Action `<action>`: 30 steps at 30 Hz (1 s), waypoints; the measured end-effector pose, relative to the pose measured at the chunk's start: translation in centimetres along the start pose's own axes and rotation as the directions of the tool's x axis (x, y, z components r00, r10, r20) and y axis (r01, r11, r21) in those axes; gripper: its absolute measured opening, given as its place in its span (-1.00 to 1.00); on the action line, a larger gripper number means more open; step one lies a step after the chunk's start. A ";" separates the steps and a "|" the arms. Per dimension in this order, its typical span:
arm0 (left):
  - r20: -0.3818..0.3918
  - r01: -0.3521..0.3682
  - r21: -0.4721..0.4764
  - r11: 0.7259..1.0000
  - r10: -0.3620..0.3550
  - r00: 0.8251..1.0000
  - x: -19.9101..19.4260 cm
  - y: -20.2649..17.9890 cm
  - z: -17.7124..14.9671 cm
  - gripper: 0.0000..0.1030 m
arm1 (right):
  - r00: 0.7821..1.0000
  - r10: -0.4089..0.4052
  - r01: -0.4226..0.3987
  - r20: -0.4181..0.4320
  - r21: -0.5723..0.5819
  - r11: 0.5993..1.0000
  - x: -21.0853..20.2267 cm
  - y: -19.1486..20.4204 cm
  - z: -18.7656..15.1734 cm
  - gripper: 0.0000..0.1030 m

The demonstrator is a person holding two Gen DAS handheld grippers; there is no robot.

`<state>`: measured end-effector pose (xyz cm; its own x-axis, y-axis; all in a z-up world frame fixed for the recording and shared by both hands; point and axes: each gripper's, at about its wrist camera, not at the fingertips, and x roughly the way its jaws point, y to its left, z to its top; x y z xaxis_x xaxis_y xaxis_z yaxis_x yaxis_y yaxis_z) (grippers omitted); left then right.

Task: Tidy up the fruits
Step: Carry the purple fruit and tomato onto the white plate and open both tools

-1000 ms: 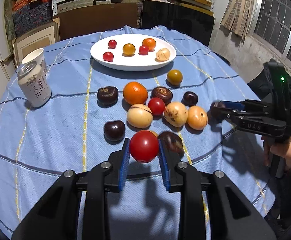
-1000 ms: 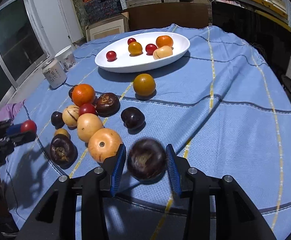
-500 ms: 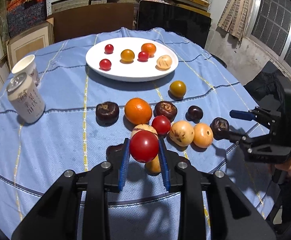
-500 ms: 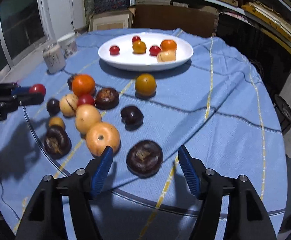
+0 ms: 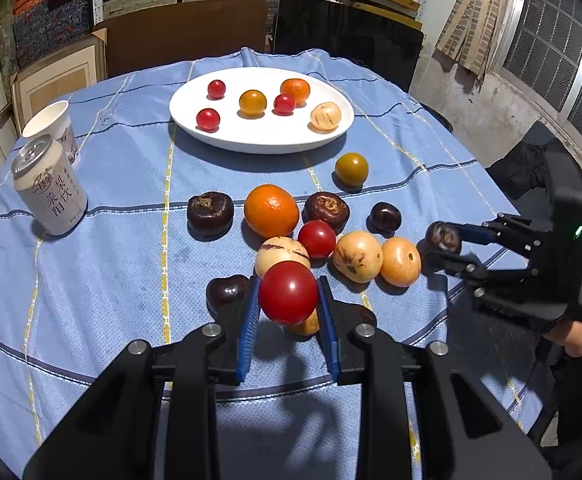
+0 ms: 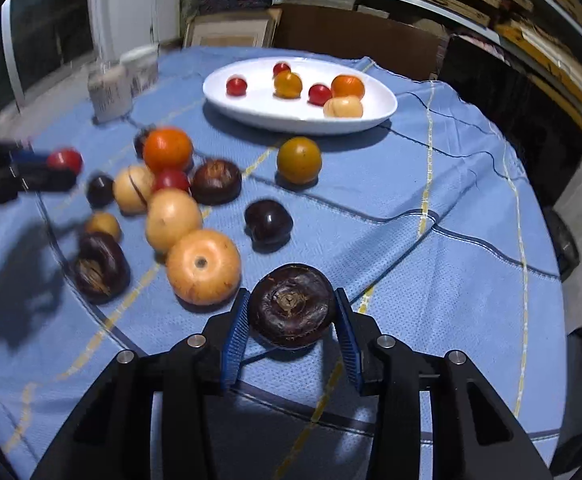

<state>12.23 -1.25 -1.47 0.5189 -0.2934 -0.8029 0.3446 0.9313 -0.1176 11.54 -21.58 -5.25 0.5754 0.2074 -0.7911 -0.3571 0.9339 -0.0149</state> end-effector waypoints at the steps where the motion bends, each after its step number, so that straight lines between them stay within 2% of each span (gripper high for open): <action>1: 0.000 -0.001 0.003 1.000 0.001 1.000 -0.1 0.0 0.1 -0.47 | 1.000 0.009 -0.009 0.009 0.007 1.000 -0.4 -0.1 0.3 -0.18; 7: 0.022 -0.017 0.033 0.999 0.016 1.000 -1.1 -0.4 2.3 -0.48 | 0.993 0.074 -0.074 0.089 0.003 0.997 -3.1 -0.1 4.1 -0.18; 13: 0.059 -0.052 0.068 0.996 0.048 0.997 -0.6 -0.3 7.5 -0.48 | 0.984 0.115 -0.114 0.139 -0.013 0.993 -3.0 0.2 10.0 -0.18; 18: 0.048 -0.071 0.037 0.997 0.069 0.996 3.2 1.3 13.2 -0.48 | 0.988 0.115 -0.113 0.104 -0.033 0.993 1.1 -0.2 15.0 -0.18; 22: 0.027 -0.063 0.013 0.998 0.063 0.998 7.8 3.2 16.7 -0.48 | 0.988 0.145 -0.143 0.049 -0.043 0.989 5.7 -1.1 17.2 -0.18; 25: -0.035 -0.052 -0.023 0.998 0.051 0.998 11.6 4.5 18.1 -0.48 | 0.992 0.127 -0.127 -0.005 -0.075 0.989 9.3 -1.2 18.2 -0.18; 28: -0.037 -0.073 -0.004 0.997 0.072 0.997 14.1 5.0 19.1 -0.48 | 0.995 0.100 -0.101 -0.015 -0.090 0.991 11.8 -1.2 18.8 -0.18; 30: -0.050 -0.076 -0.024 0.997 0.075 0.996 15.6 5.7 19.8 -0.48 | 0.996 0.086 -0.087 -0.015 -0.085 0.993 13.0 -1.5 19.2 -0.18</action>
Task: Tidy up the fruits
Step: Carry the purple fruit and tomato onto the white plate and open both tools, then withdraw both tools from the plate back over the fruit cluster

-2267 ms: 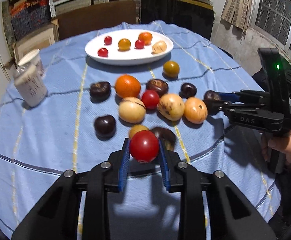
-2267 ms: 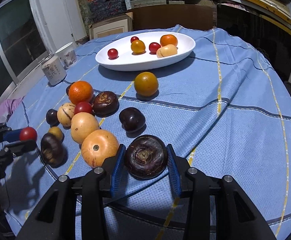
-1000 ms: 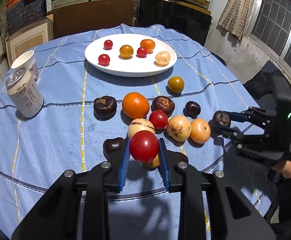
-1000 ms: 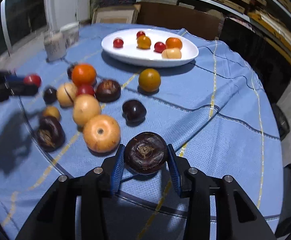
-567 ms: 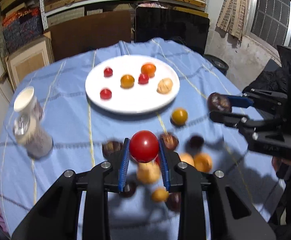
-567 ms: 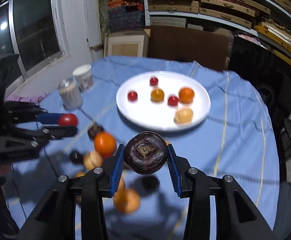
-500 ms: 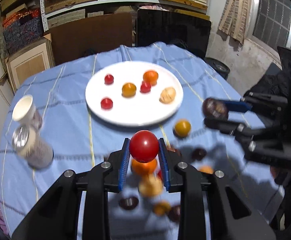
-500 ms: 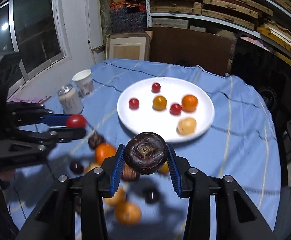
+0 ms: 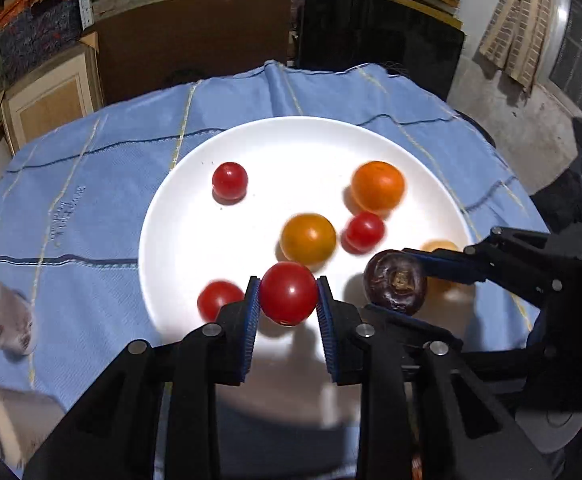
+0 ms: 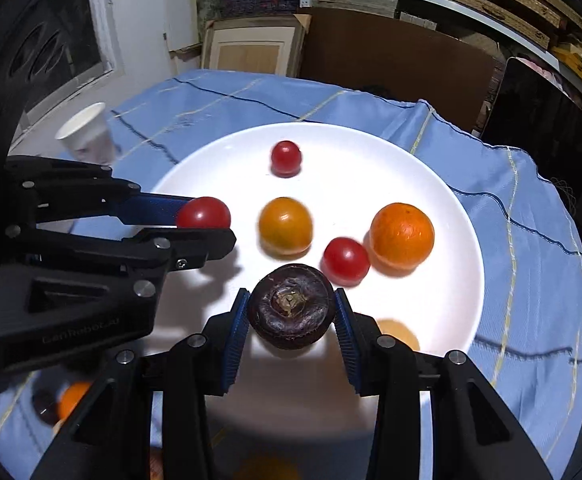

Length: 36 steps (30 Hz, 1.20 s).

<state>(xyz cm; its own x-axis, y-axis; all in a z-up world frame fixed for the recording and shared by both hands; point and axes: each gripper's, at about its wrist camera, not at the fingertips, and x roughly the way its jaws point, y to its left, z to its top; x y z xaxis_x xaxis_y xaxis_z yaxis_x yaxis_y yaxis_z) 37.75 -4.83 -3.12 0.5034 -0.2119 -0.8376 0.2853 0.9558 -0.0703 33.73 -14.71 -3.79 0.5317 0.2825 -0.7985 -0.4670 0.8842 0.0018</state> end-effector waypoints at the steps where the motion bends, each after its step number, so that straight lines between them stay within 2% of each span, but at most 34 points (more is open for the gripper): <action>1: -0.006 -0.004 -0.004 1.000 0.004 1.000 0.6 0.1 0.1 -0.48 | 1.000 -0.005 0.005 -0.002 -0.001 1.000 0.4 -0.1 0.1 -0.17; 4: -0.015 -0.028 0.006 1.000 0.028 1.000 2.1 0.4 0.6 -0.47 | 0.999 -0.040 0.040 0.013 -0.007 0.999 1.3 -0.4 0.2 -0.16; 5: 0.005 -0.034 0.006 0.999 0.034 0.999 2.1 0.4 0.7 -0.46 | 0.998 -0.063 0.063 0.020 -0.012 0.998 1.4 -0.3 0.3 -0.09; 7: 0.021 -0.047 0.016 0.999 0.047 0.999 2.0 0.3 1.1 -0.24 | 0.994 -0.098 0.098 0.041 -0.015 0.995 1.4 -0.1 0.3 0.09; 8: 0.023 -0.054 0.013 0.998 0.053 0.998 1.8 0.3 1.1 0.06 | 0.993 -0.108 0.108 0.054 -0.008 0.994 1.3 -0.2 0.3 0.15; 9: 0.033 -0.061 -0.006 0.998 0.061 0.998 1.6 0.5 1.1 0.21 | 0.991 -0.110 0.110 0.076 0.008 0.994 0.7 -0.2 0.0 0.16; 13: 0.066 -0.027 -0.031 0.999 0.029 0.997 -0.5 0.6 1.0 0.24 | 0.984 -0.091 0.080 0.154 0.078 0.994 -2.0 -0.5 -1.2 0.16; 15: 0.085 -0.017 -0.030 0.999 0.020 0.996 -1.8 0.2 0.0 0.47 | 0.980 -0.083 0.067 0.179 0.092 0.994 -3.5 -0.3 -2.0 0.21; 17: 0.079 -0.015 -0.011 1.000 0.016 0.997 -3.0 -0.3 -1.2 0.47 | 0.983 -0.071 0.054 0.169 0.104 0.993 -4.9 0.0 -2.9 0.39; 19: 0.081 -0.016 0.008 1.000 0.015 0.997 -4.8 -0.8 -2.8 0.47 | 0.981 -0.083 0.061 0.173 0.129 0.990 -6.8 0.2 -4.2 0.44; 20: 0.091 -0.008 0.008 1.000 0.007 0.996 -6.0 -0.9 -3.7 0.47 | 0.978 -0.101 0.073 0.184 0.156 0.985 -7.9 0.1 -4.9 0.58; 22: 0.108 -0.003 0.001 1.000 0.002 0.994 -7.9 -1.1 -5.3 0.47 | 0.970 -0.112 0.063 0.214 0.227 0.972 -10.2 -0.4 -6.6 0.72; 27: 0.148 0.004 -0.010 1.000 -0.002 0.989 -12.6 -1.8 -10.1 0.49 | 0.971 -0.139 0.074 0.196 0.308 0.949 -13.6 0.1 -10.7 0.72; 29: 0.164 0.009 -0.030 0.999 -0.004 0.986 -14.1 -2.1 -12.0 0.63 | 0.971 -0.143 0.073 0.192 0.332 0.940 -14.4 0.7 -12.3 0.80; 32: 0.152 0.040 -0.056 0.998 -0.031 0.988 -15.9 -2.7 -15.1 0.67 | 0.976 -0.138 0.070 0.169 0.357 0.931 -15.3 1.8 -14.4 0.88; 36: 0.149 0.039 -0.021 0.999 -0.035 0.988 -17.4 -4.4 -19.0 0.72 | 0.977 -0.169 0.114 0.132 0.348 0.931 -16.2 3.8 -17.5 0.88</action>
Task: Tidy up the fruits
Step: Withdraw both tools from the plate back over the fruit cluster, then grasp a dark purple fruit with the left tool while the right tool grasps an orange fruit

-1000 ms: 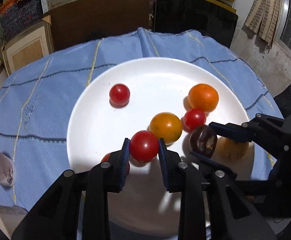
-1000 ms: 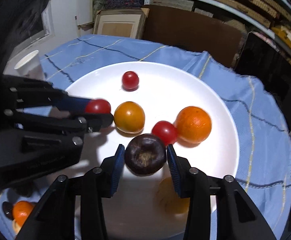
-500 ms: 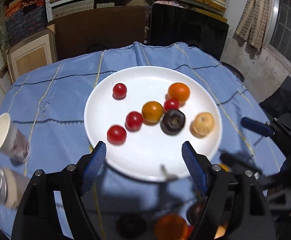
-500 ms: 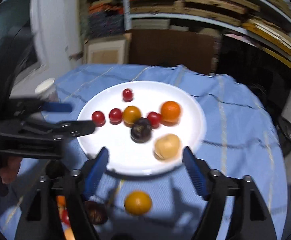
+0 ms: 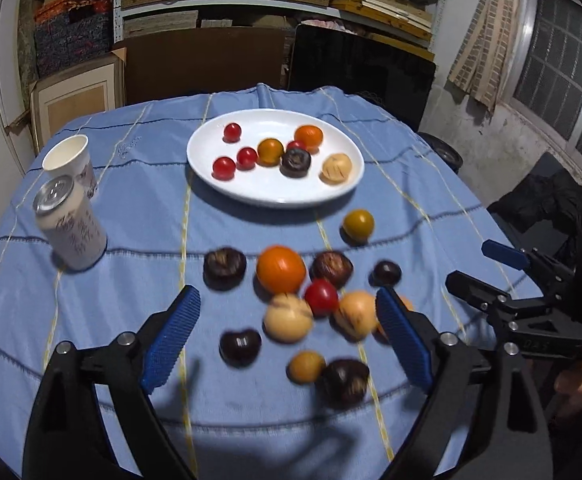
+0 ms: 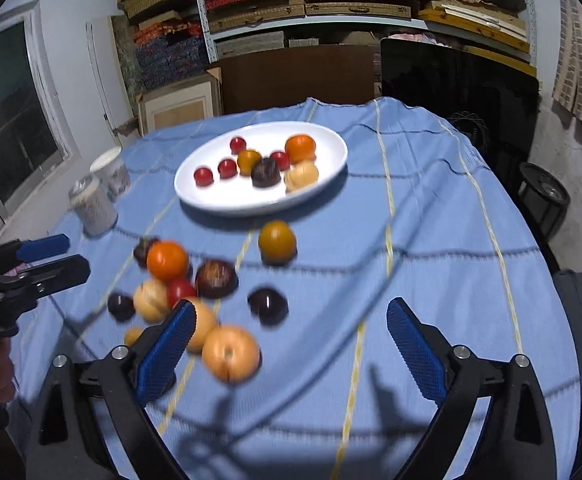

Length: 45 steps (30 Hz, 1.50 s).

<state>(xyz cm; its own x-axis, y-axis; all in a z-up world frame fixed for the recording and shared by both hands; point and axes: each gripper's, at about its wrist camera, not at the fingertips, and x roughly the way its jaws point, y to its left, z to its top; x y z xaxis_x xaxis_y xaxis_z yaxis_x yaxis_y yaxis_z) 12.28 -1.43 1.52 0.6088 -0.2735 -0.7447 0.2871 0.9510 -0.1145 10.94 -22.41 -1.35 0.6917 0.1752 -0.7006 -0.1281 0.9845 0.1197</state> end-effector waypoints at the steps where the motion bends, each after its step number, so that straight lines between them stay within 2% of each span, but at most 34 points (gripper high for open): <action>1: -0.010 0.002 0.000 1.000 -0.002 1.000 -0.1 -0.3 -0.8 0.72 | 1.000 -0.024 0.024 -0.005 -0.012 1.000 -0.4 0.3 -0.9 0.88; 3: -0.045 0.007 0.004 1.000 -0.006 0.999 0.2 -1.0 -2.4 0.72 | 0.997 -0.071 0.070 -0.004 -0.032 0.997 -0.8 0.6 -2.1 0.88; 5: -0.062 -0.001 0.013 1.000 0.002 0.998 0.4 -1.6 -3.7 0.72 | 0.996 -0.084 0.084 0.002 -0.045 0.995 -1.5 0.9 -3.6 0.89; 12: -0.121 -0.013 -0.002 1.000 0.013 0.993 2.5 -2.9 -6.7 0.72 | 1.000 0.020 -0.020 -0.012 0.014 1.000 -2.6 0.2 -6.4 0.93; 19: -0.152 0.022 -0.053 0.998 -0.030 0.988 3.7 -3.2 -7.4 0.71 | 1.000 0.019 -0.019 -0.017 0.012 1.000 -2.4 0.1 -6.9 0.93; 24: -0.194 0.032 -0.051 0.998 -0.041 0.980 5.1 -3.2 -7.2 0.41 | 0.999 0.028 -0.028 -0.028 0.009 1.000 -1.8 -0.1 -7.1 0.93; 29: -0.205 0.023 -0.045 0.999 -0.032 0.978 6.2 -3.5 -6.0 0.36 | 0.998 0.034 -0.035 -0.046 -0.024 0.999 -1.0 0.1 -6.7 0.93; 31: -0.209 0.005 -0.045 0.999 -0.014 0.978 6.6 -3.6 -5.5 0.20 | 0.998 0.012 -0.015 -0.058 -0.048 0.999 -0.6 0.5 -6.5 0.93; 32: -0.208 0.005 -0.051 0.999 -0.016 0.978 6.6 -3.6 -5.4 -0.02 | 0.998 0.006 -0.010 -0.058 -0.058 0.998 -0.5 0.6 -6.5 0.93; 33: -0.203 0.052 -0.056 0.997 -0.063 0.977 6.7 -3.7 -5.3 -0.30 | 0.998 0.005 -0.009 -0.057 -0.068 0.998 -0.4 0.8 -6.6 0.93; 34: -0.202 0.071 -0.049 0.996 -0.080 0.976 6.7 -3.8 -5.4 -0.30 | 0.998 0.004 -0.008 -0.055 -0.075 0.997 -0.3 0.8 -6.6 0.93; 38: -0.159 0.045 0.031 0.999 -0.039 0.986 6.1 -4.7 -6.3 -0.30 | 0.999 -0.016 0.011 -0.052 -0.101 0.995 -0.1 1.2 -6.5 0.93; 45: -0.168 0.055 -0.032 0.998 -0.060 0.984 4.2 -2.0 -6.6 -0.30 | 0.998 -0.033 0.018 -0.058 -0.231 0.973 0.5 3.5 -5.7 0.93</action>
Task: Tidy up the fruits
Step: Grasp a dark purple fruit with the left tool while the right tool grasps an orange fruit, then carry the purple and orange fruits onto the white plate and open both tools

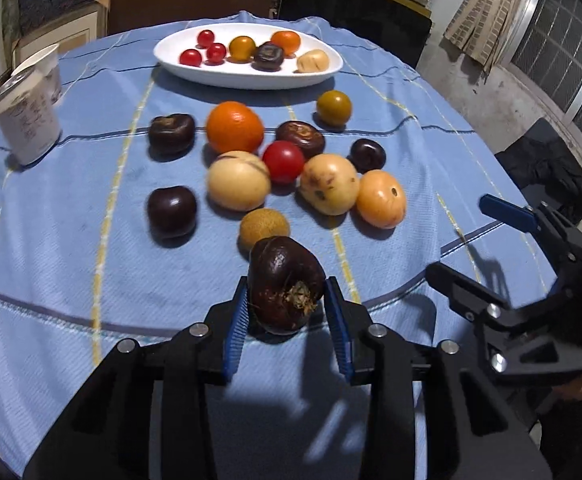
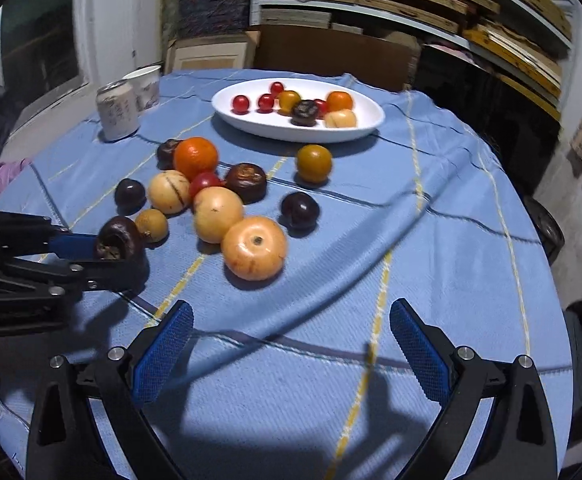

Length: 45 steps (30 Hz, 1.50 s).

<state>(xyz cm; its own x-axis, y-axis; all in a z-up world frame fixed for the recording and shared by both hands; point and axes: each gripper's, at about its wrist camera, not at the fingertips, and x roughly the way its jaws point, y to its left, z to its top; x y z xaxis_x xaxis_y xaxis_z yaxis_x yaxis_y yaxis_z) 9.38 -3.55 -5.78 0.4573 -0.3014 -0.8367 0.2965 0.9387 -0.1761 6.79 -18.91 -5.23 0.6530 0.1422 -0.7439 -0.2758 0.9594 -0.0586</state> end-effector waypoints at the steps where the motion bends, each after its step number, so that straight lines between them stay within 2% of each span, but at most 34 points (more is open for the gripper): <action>1: 0.004 0.000 0.004 1.000 0.000 1.000 -0.4 0.3 -0.2 -0.30 | 1.000 0.005 -0.005 -0.002 -0.005 1.000 0.2 0.1 0.2 0.93; 3: 0.015 -0.003 0.015 1.000 0.002 1.000 -1.0 0.6 -0.7 -0.30 | 1.000 0.017 -0.017 -0.014 -0.010 1.000 1.0 0.2 0.8 0.88; 4: 0.019 -0.001 0.014 1.000 0.001 1.000 -1.3 0.8 -0.8 -0.30 | 1.000 0.014 -0.015 -0.025 -0.012 1.000 1.5 0.1 1.1 0.76; 8: 0.017 0.010 0.004 1.000 -0.010 1.000 -1.6 1.7 -1.4 -0.30 | 0.997 0.017 -0.017 -0.081 -0.003 1.000 3.4 -0.2 2.1 0.56; 13: 0.004 0.019 -0.015 1.000 -0.019 1.000 -1.4 2.6 -1.5 -0.30 | 0.993 0.015 -0.017 -0.113 -0.019 1.000 5.1 0.3 2.7 0.56; 14: 0.003 0.018 -0.018 1.000 -0.018 1.000 -1.3 2.8 -1.5 -0.30 | 0.994 0.020 -0.022 -0.107 -0.017 1.000 5.1 0.4 2.7 0.51; 15: 0.001 0.016 -0.022 1.000 -0.016 1.000 -1.3 2.9 -1.5 -0.30 | 0.994 0.036 -0.037 -0.104 -0.005 0.999 5.2 0.4 2.8 0.39; 16: -0.001 0.014 -0.025 1.000 -0.014 1.000 -1.2 3.0 -1.5 -0.30 | 0.992 0.071 -0.070 -0.104 0.011 0.997 5.2 0.3 2.8 0.06; 17: -0.004 0.013 -0.028 1.000 -0.013 1.000 -1.2 3.1 -1.4 -0.29 | 0.989 0.103 -0.100 -0.103 0.027 0.995 5.2 0.3 3.0 -0.11; 18: -0.006 0.013 -0.032 0.999 -0.013 1.000 -1.2 3.2 -1.4 -0.30 | 0.990 0.103 -0.101 -0.098 0.032 0.994 5.0 0.3 3.0 -0.14; 21: 0.001 0.012 -0.037 0.999 -0.012 1.000 -1.4 3.2 -1.3 -0.30 | 0.991 0.096 -0.094 -0.094 0.027 0.995 4.6 0.4 2.9 -0.14; 28: 0.007 0.000 -0.016 1.000 0.000 1.000 -2.0 2.8 -1.4 -0.30 | 0.988 0.140 -0.134 -0.063 0.090 0.987 2.8 -1.1 2.3 -0.14; 37: 0.038 -0.022 0.022 1.000 0.021 0.999 -3.8 2.9 -0.6 -0.30 | 0.991 0.131 -0.133 0.024 0.103 0.986 -1.2 -2.9 2.8 -0.14; 41: 0.052 -0.013 0.048 0.999 0.010 0.999 -4.5 2.7 0.6 -0.30 | 0.988 0.142 -0.147 0.054 0.114 0.982 -2.2 -3.9 3.9 -0.15; 45: 0.065 -0.006 0.077 0.997 0.001 0.998 -4.8 2.5 3.1 -0.30 | 0.988 0.138 -0.144 0.064 0.092 0.985 -2.0 -4.1 5.7 -0.15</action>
<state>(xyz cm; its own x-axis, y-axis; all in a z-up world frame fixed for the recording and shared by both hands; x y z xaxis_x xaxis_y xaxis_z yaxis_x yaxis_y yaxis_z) 10.53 -0.31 -0.57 0.5112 -0.3104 -0.8014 0.3573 0.9249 -0.1304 10.66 -21.74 0.32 0.6523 0.2890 -0.7007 -0.3005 0.9473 0.1109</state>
